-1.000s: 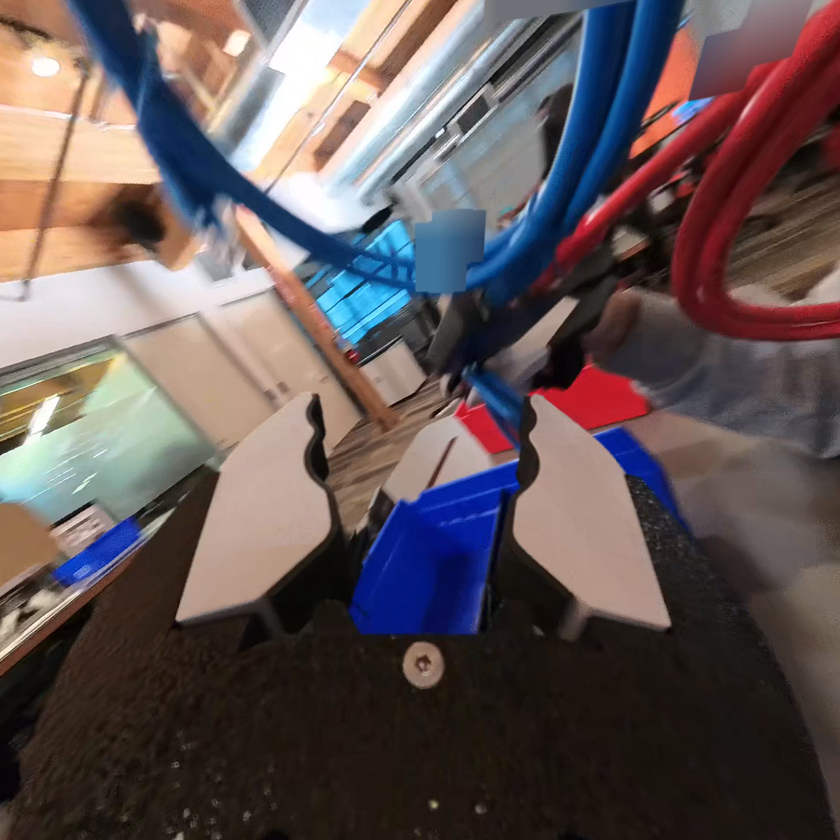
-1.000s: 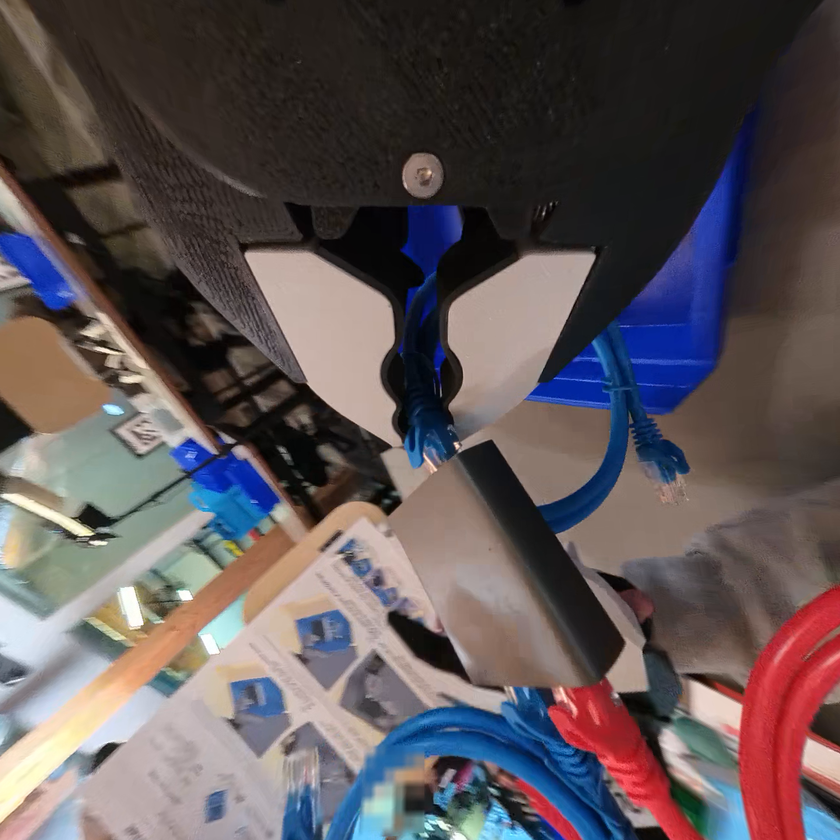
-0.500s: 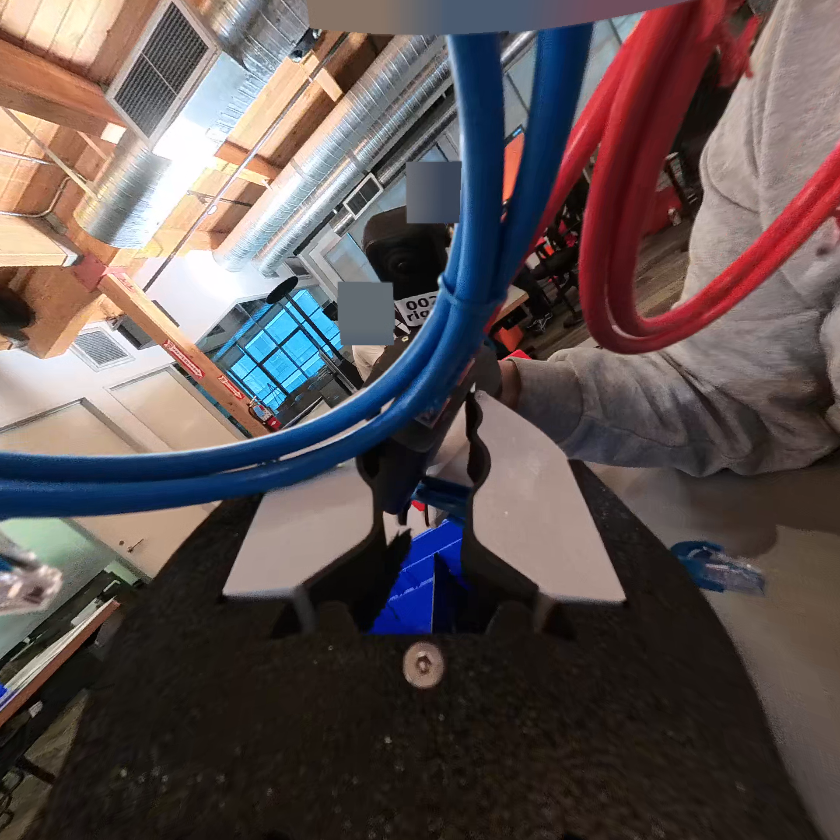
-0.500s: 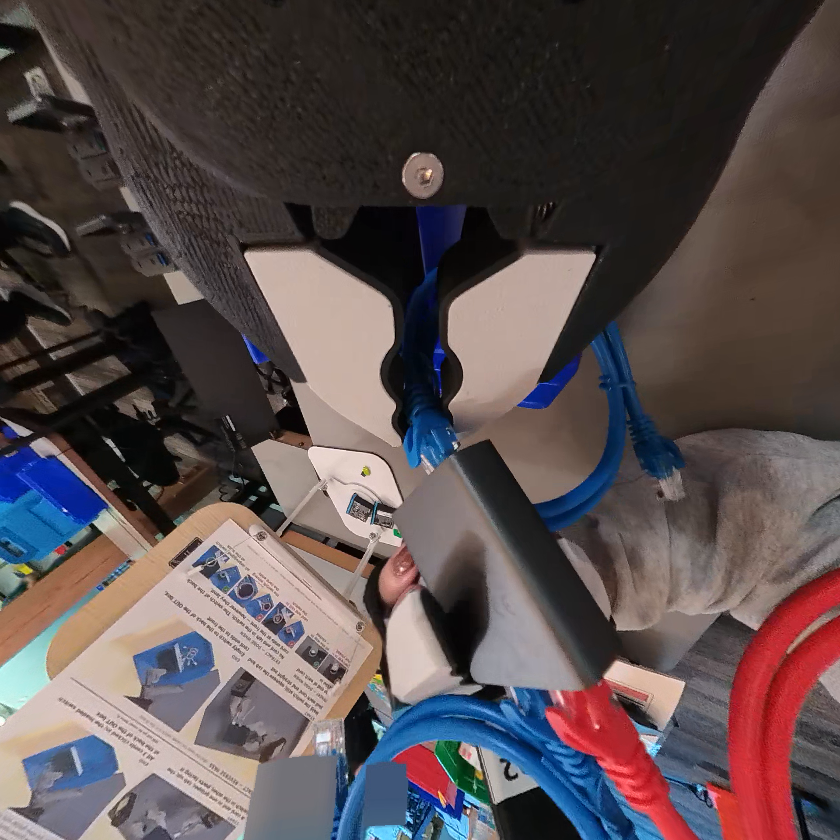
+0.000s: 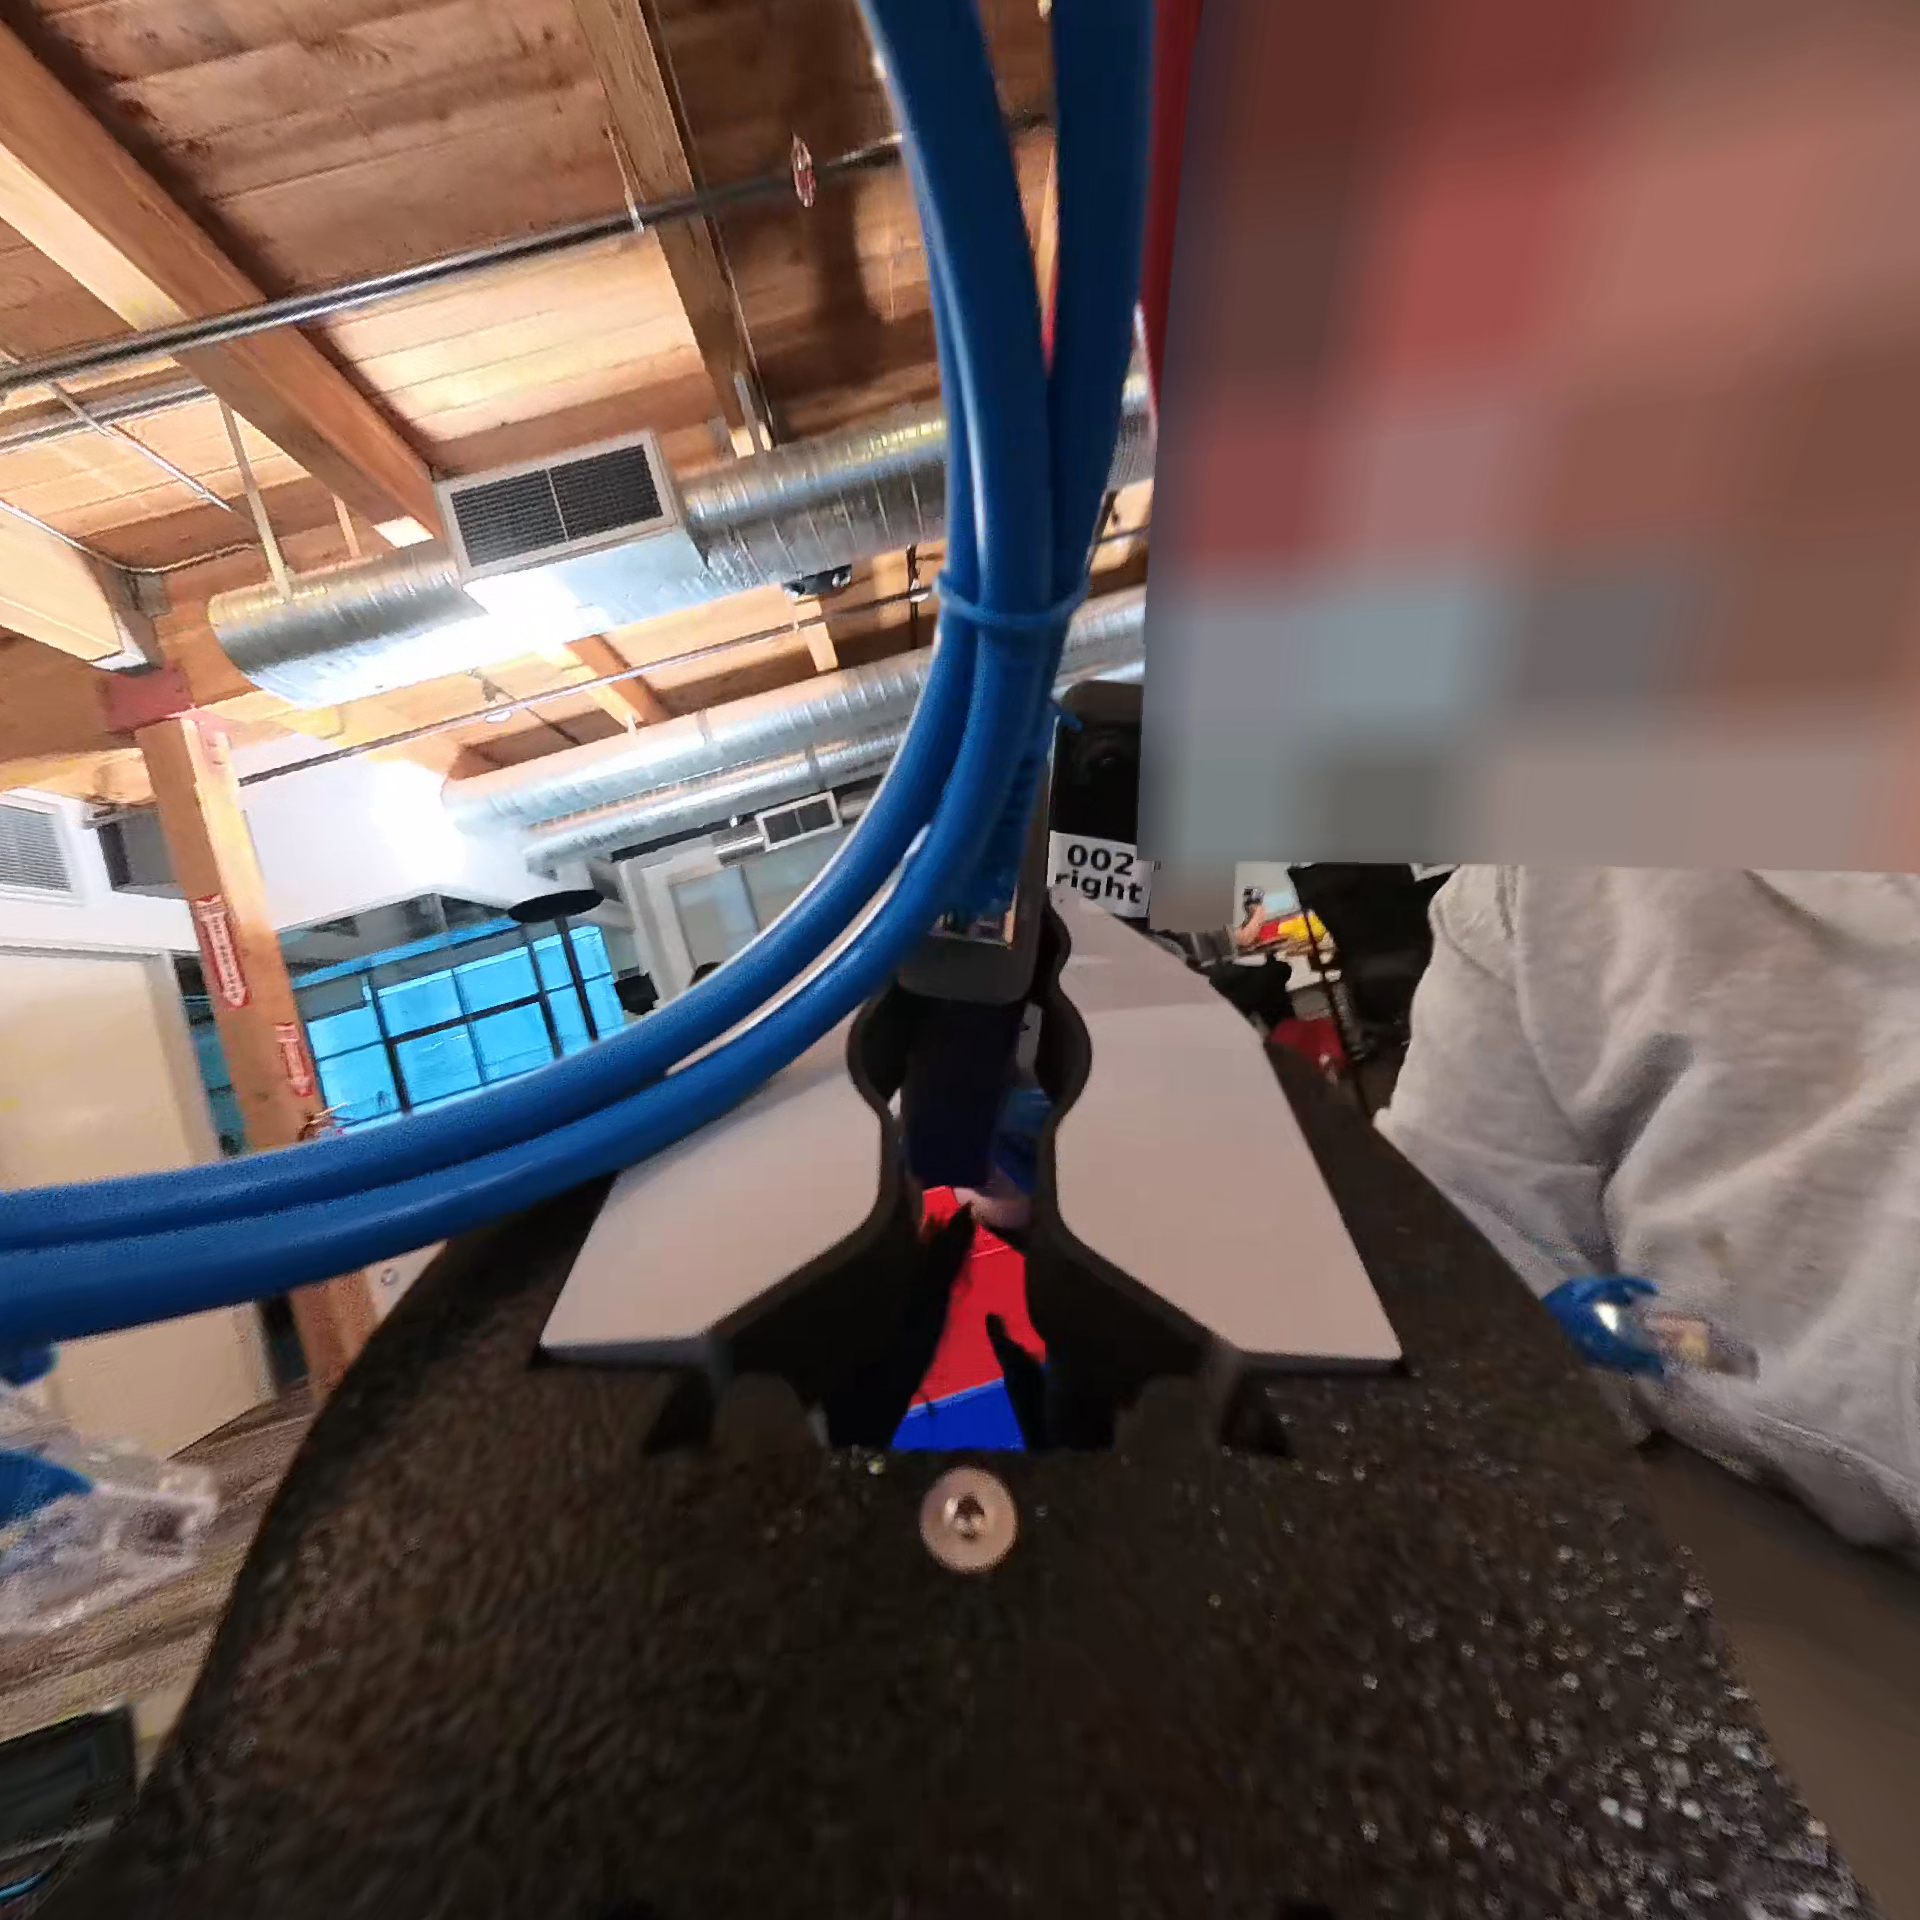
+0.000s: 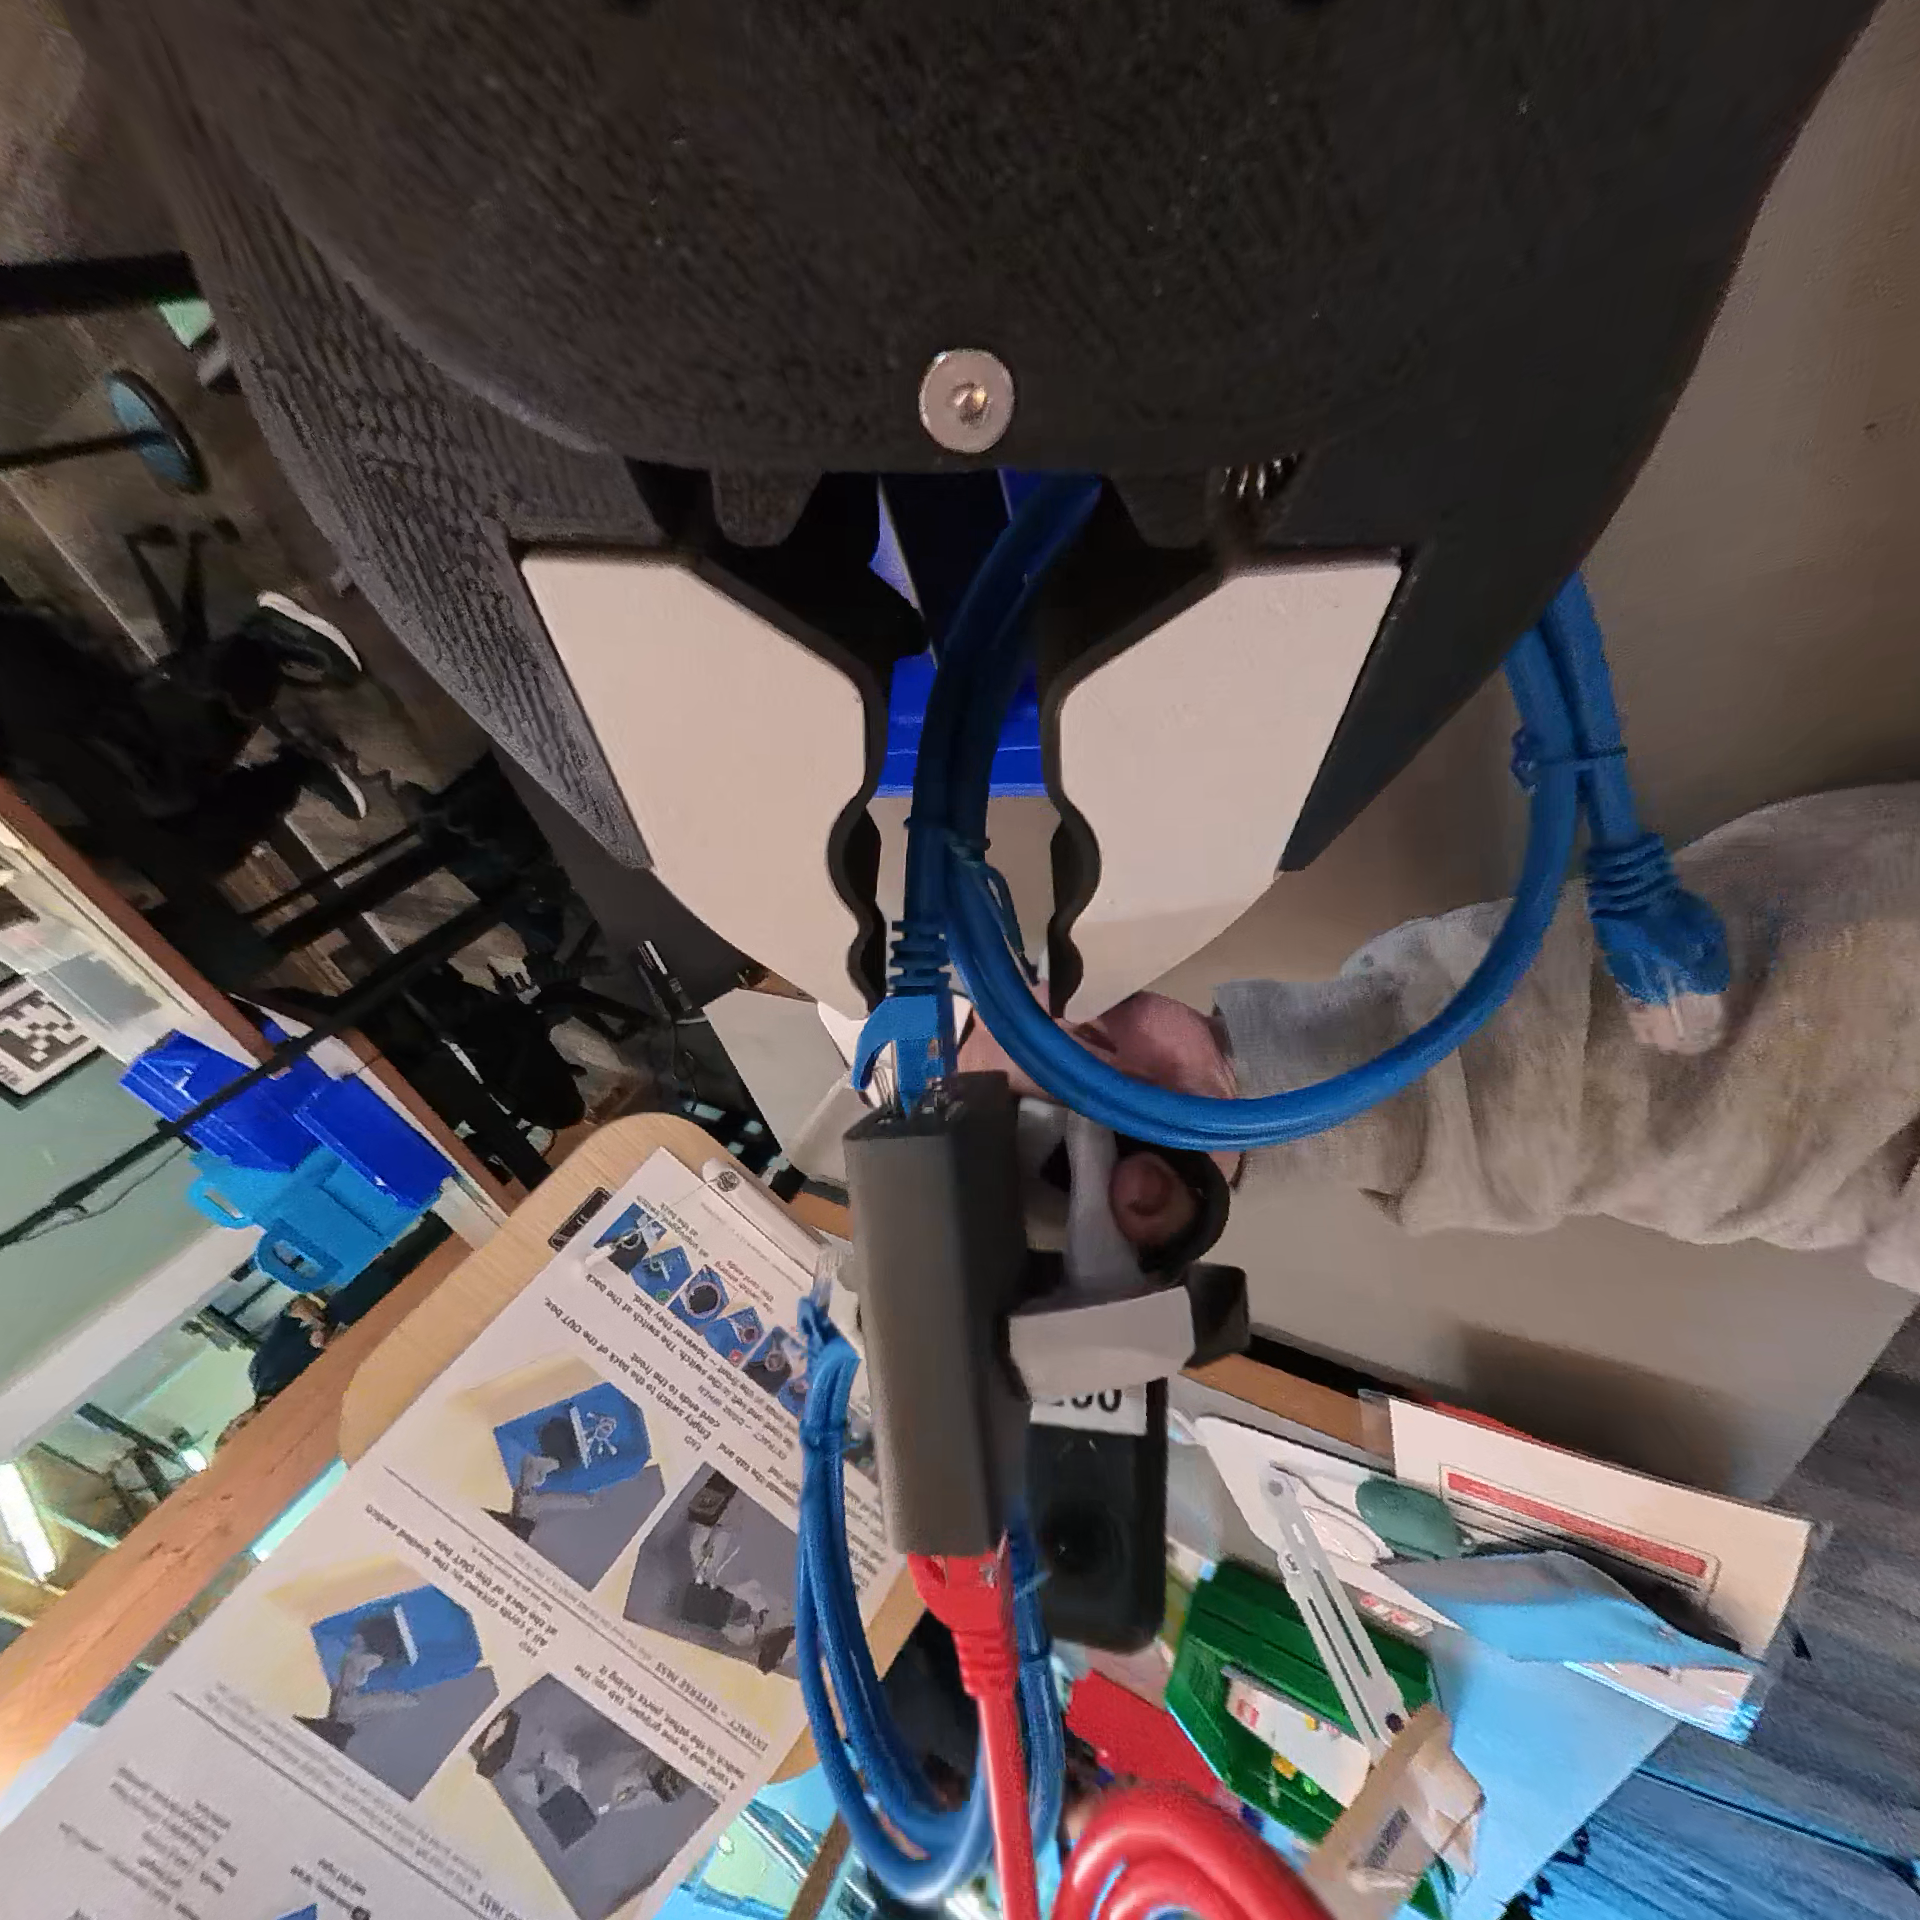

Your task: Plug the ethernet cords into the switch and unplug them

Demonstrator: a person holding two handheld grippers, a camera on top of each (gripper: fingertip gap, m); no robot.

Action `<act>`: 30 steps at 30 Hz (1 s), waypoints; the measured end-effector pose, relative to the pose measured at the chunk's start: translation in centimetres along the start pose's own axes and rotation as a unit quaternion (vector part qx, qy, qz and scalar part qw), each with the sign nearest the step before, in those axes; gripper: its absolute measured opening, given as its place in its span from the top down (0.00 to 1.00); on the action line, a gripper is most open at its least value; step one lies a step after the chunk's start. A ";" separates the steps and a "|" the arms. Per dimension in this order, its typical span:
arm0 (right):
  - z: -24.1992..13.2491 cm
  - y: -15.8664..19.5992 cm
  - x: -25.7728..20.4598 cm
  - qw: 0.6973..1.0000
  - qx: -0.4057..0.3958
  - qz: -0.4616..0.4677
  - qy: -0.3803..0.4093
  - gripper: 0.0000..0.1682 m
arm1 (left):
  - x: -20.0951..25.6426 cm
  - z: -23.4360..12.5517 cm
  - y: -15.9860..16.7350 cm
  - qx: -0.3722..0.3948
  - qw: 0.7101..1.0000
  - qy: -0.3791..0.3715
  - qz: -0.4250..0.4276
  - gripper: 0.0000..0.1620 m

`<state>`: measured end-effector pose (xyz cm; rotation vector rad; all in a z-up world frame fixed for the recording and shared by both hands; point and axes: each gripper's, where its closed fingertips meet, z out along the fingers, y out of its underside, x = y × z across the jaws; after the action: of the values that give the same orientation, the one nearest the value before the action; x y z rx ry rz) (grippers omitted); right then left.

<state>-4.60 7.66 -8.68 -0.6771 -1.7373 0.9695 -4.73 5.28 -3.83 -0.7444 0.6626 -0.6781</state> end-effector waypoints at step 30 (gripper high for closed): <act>-0.3 -0.6 -0.5 0.999 -0.034 -0.013 0.023 0.92 | 1.6 0.4 0.7 -0.043 0.998 0.049 0.013 0.86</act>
<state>-4.15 7.07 -8.38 -0.7142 -1.7396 0.8747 -3.30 4.60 -4.62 -0.7848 0.7937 -0.6686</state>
